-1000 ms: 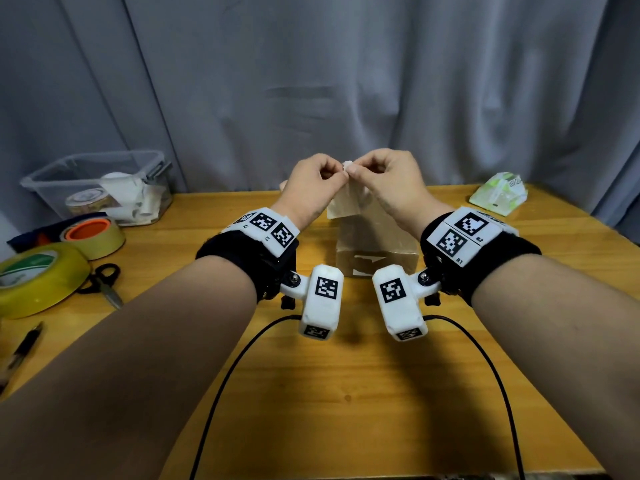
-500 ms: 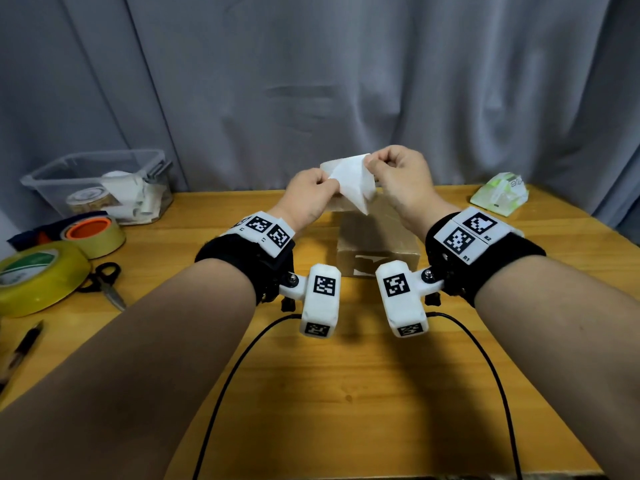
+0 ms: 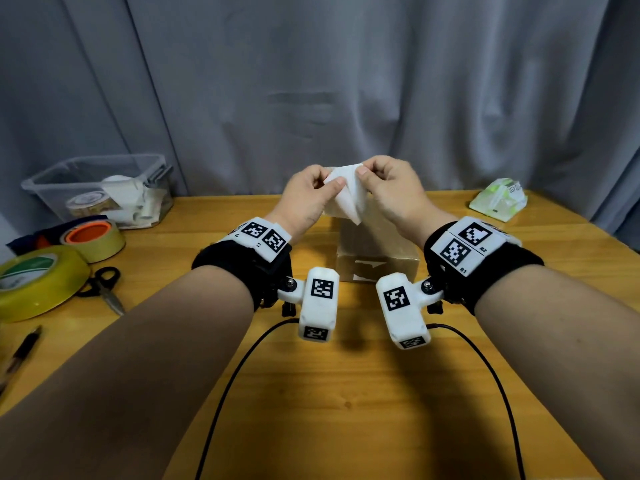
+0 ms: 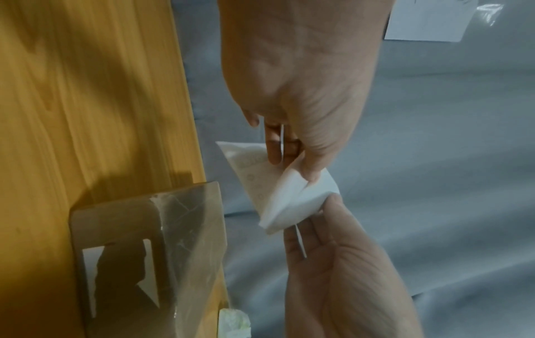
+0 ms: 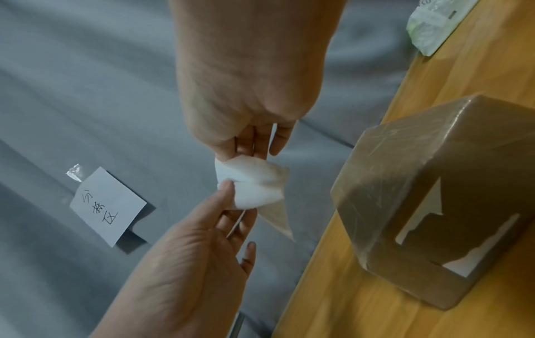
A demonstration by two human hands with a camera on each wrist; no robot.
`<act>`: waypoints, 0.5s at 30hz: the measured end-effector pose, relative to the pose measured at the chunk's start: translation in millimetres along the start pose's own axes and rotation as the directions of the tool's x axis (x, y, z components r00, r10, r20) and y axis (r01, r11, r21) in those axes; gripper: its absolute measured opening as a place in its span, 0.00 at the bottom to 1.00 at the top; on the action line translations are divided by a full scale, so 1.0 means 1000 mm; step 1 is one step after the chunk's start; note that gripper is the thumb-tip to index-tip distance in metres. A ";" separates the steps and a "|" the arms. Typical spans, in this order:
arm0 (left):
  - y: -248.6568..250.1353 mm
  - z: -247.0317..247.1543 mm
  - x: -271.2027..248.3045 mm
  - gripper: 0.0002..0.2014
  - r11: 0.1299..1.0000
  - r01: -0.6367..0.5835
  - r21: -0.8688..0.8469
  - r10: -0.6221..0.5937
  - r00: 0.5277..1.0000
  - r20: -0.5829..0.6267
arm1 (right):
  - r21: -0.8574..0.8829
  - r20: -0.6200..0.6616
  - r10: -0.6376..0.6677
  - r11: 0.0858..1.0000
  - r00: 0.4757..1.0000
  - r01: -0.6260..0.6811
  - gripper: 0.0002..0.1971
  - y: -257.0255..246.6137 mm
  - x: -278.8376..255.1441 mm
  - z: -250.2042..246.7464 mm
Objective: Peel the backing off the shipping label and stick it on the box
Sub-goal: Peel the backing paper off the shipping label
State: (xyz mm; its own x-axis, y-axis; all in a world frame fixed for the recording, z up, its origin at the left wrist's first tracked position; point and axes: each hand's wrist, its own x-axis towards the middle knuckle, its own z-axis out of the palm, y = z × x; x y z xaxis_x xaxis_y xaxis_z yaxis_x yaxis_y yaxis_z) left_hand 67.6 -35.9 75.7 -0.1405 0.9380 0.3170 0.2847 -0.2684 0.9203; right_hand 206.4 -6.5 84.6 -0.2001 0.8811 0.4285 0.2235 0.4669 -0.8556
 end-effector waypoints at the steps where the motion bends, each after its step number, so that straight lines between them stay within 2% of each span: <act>1: -0.001 0.000 0.000 0.10 1.000 0.003 0.002 -0.003 1.000 -0.005 | 0.000 -0.006 0.003 1.000 1.000 -0.003 0.07 0.000 -0.001 0.001; 4: -0.004 -0.001 0.000 0.10 1.000 0.008 0.004 -0.008 1.000 -0.020 | 0.006 0.010 0.000 1.000 1.000 0.000 0.07 -0.001 -0.006 0.003; 7: -0.005 -0.003 0.000 0.08 0.999 0.003 -0.042 -0.005 0.999 -0.048 | 0.057 0.059 -0.026 0.998 0.998 0.023 0.16 -0.005 -0.011 0.001; 10: -0.005 -0.004 0.000 0.07 0.995 -0.014 -0.097 0.007 0.997 -0.073 | 0.041 0.105 -0.055 0.998 0.993 0.051 0.14 -0.007 -0.013 -0.001; 15: -0.004 -0.004 -0.001 0.05 0.994 -0.038 -0.104 0.032 0.997 -0.063 | -0.034 0.008 -0.034 0.999 0.999 0.034 0.14 -0.007 -0.006 0.001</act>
State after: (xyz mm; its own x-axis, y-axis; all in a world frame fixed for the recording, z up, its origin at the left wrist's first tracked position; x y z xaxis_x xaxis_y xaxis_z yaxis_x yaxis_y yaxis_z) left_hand 63.1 -36.5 73.1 -0.1913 0.9132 0.3599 0.1899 -0.3253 0.9263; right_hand 205.5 -15.4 87.4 -0.2152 0.8641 0.4550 0.2486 0.4991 -0.8301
